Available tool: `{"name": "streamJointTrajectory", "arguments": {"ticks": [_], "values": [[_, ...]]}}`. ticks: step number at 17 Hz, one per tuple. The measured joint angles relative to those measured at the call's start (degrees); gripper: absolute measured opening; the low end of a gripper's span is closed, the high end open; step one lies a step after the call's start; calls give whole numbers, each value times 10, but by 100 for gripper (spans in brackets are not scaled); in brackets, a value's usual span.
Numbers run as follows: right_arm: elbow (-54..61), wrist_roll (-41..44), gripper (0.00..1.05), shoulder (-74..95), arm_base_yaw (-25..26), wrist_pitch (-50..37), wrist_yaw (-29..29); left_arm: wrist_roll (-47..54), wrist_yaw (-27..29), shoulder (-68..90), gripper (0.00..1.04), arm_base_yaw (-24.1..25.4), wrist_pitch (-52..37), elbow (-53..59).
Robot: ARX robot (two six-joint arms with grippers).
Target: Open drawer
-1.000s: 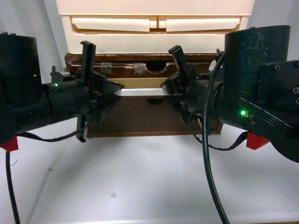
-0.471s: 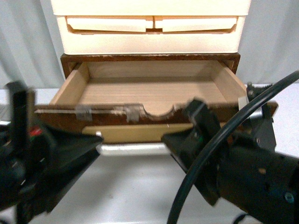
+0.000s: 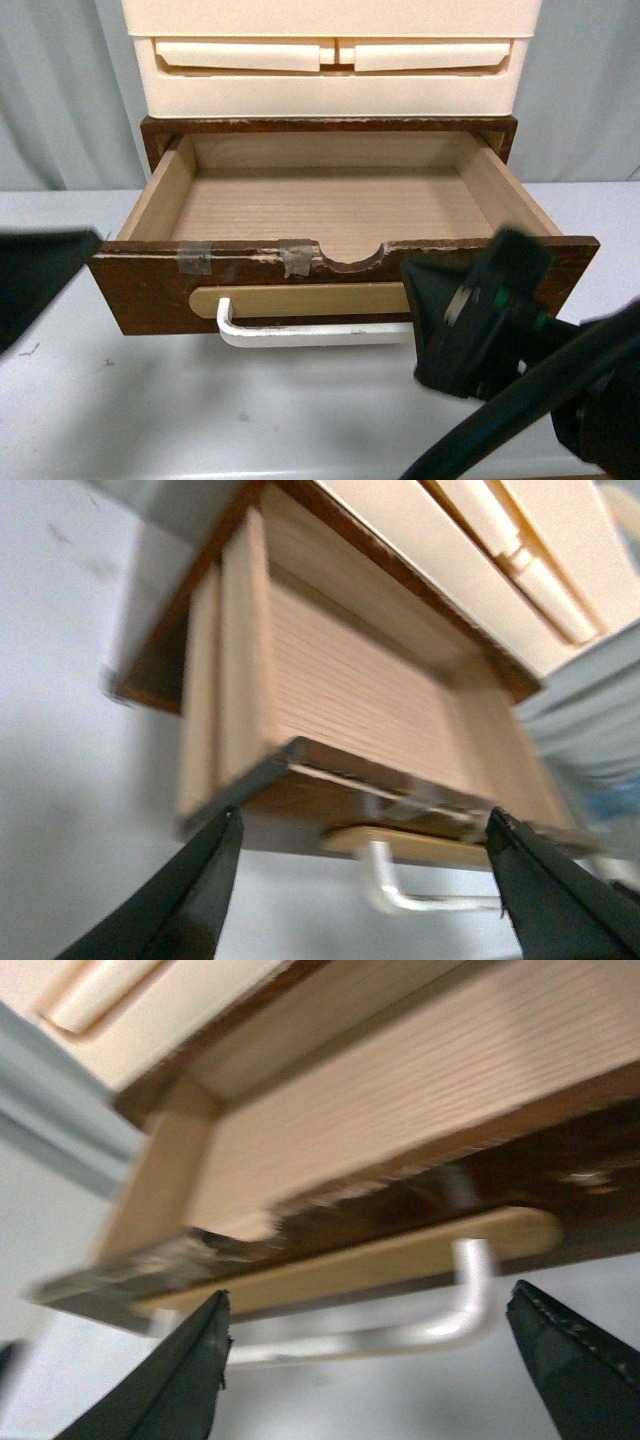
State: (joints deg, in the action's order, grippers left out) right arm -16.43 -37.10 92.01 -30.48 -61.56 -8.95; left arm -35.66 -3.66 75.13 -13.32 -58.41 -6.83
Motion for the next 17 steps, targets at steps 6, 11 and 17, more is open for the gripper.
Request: {"name": "streamJointTrajectory", "arguments": {"ticks": [6,11,17], "values": [[115,322,38,-143,94,-119,-115,315,114,-148,23,44,1,56],[158,366,2,-327,174,34,-41,346,78,-336,2,87,181,59],[158,367,2,-558,235,257,16,346,37,-466,2,133,301,63]]}}
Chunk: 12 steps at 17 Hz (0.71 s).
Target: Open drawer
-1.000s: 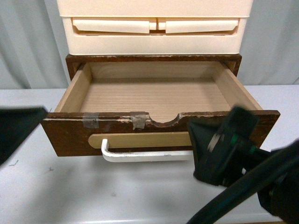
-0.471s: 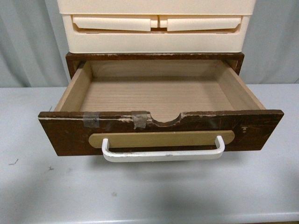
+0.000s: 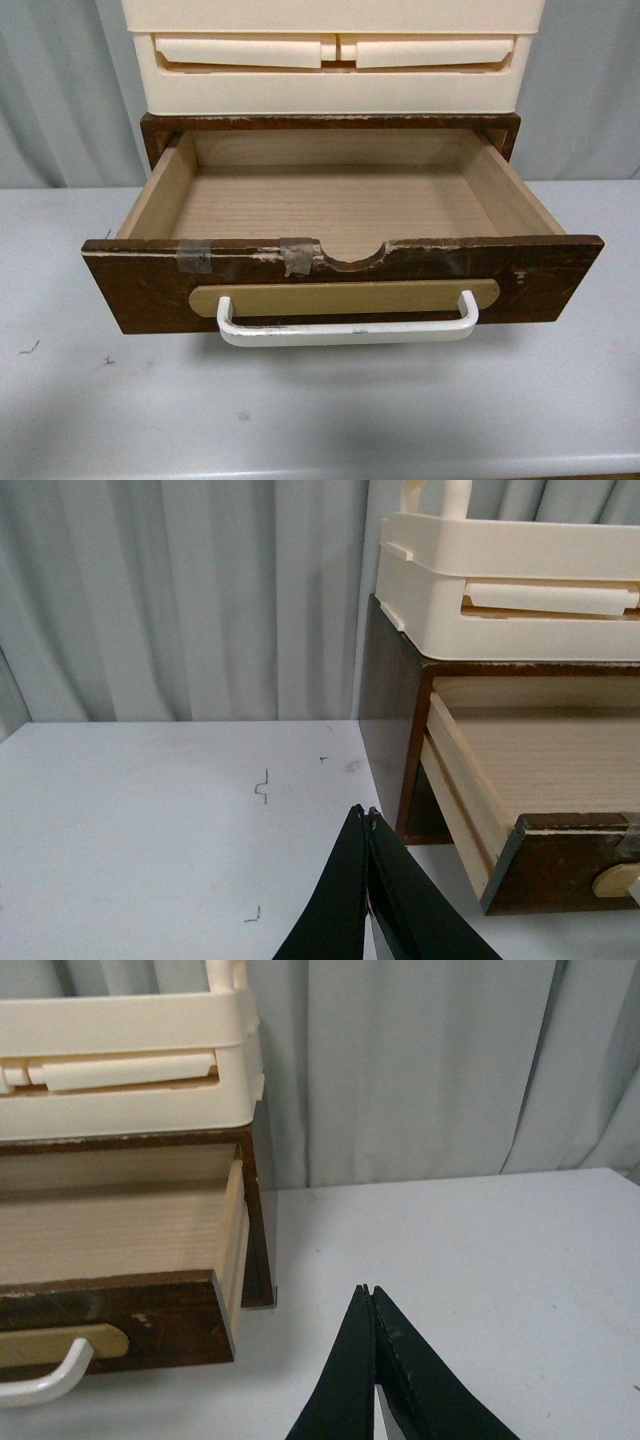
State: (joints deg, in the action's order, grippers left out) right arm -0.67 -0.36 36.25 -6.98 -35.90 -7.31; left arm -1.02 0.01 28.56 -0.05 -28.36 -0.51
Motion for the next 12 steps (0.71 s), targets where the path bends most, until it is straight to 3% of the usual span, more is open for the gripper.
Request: {"name": "streamJointTrajectory", "arguments": {"ticks": [4,12], "values": [[0,0,2,-98,74,92,64,0,0,-75,2,0,73,0],[0,1,2,-217,70,211,71,0,0,-169,2,0,167,0]]}}
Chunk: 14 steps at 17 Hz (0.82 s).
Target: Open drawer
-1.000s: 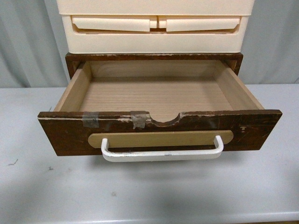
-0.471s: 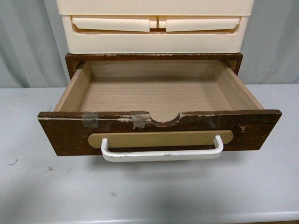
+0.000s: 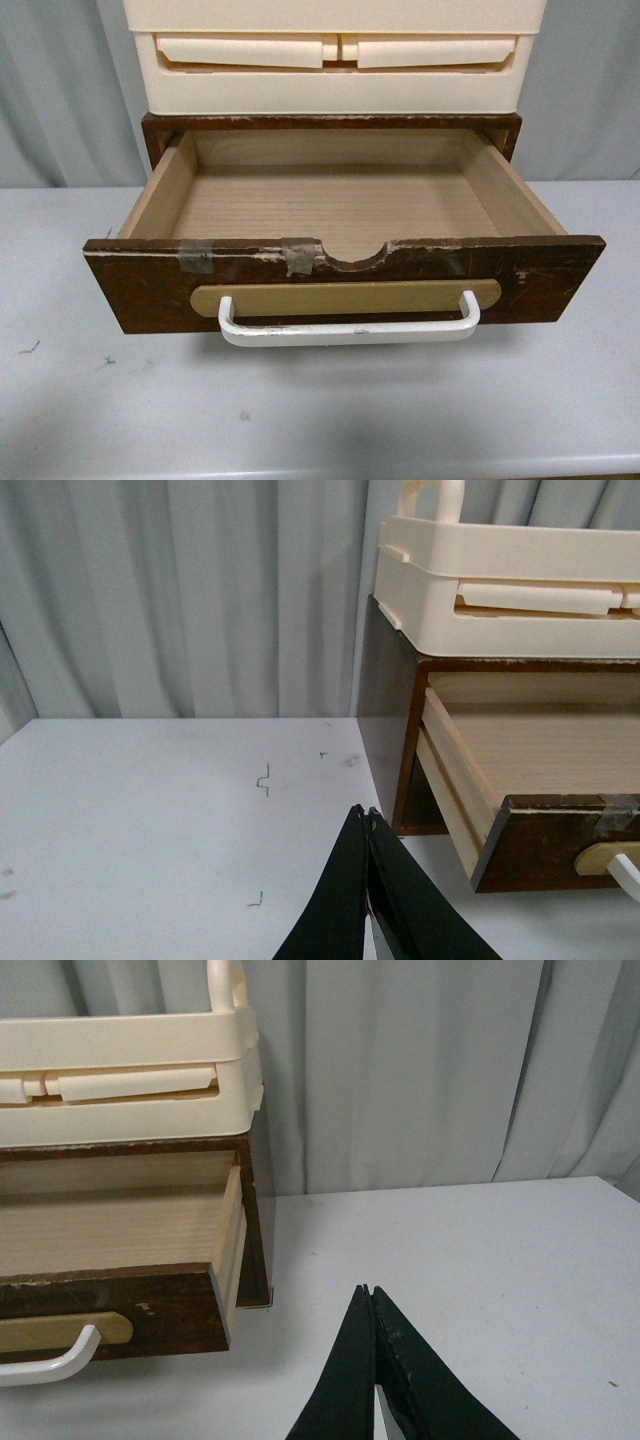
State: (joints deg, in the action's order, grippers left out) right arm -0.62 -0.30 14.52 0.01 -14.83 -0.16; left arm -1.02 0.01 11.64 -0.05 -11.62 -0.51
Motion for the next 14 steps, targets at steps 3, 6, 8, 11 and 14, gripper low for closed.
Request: {"name": "streamJointTrajectory", "arguments": {"ticks": [3,6,8,11,14], "values": [[0,0,2,-28,0,30,0,0,0,-32,2,0,40,-1],[-1,0,2,-66,0,78,0,0,0,-114,2,0,117,-2],[-1,1,2,-143,0,141,2,0,0,-114,2,0,118,0],[0,1,2,-143,0,150,2,0,0,-114,2,0,118,0],[0,2,5,-143,0,151,2,0,0,-114,2,0,118,0]]}}
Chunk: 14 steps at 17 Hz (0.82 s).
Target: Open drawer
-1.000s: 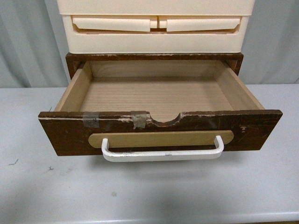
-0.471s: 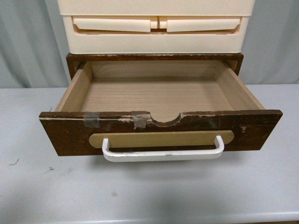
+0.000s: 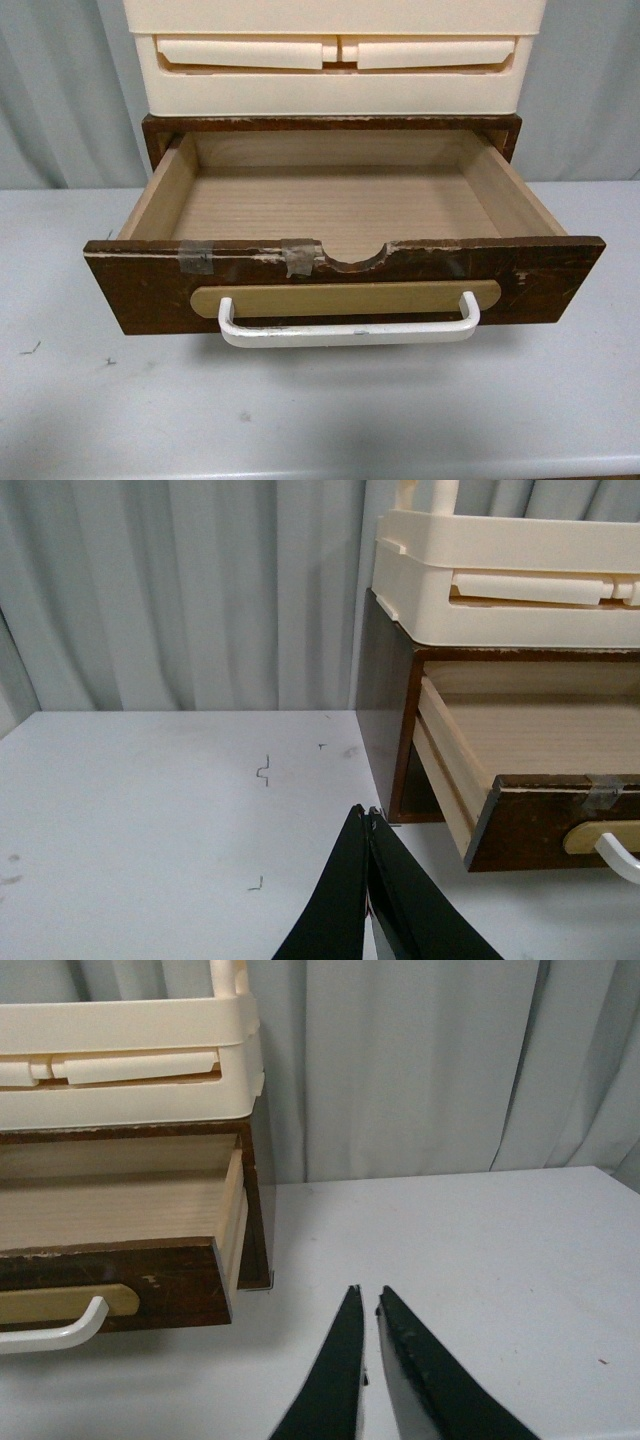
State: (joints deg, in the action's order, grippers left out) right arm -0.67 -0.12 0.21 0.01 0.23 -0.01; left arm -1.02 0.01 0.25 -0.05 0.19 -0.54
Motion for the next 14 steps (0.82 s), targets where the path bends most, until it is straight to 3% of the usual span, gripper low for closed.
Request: {"name": "streamJointTrajectory", "arguments": {"ticks": [8,10,14], "values": [[0,0,95,0,0,0,0,0,0,0,90,0,0,0],[0,0,100,0,0,0,0,0,0,0,99,0,0,0],[0,0,97,0,0,0,0,0,0,0,97,0,0,0]]}}
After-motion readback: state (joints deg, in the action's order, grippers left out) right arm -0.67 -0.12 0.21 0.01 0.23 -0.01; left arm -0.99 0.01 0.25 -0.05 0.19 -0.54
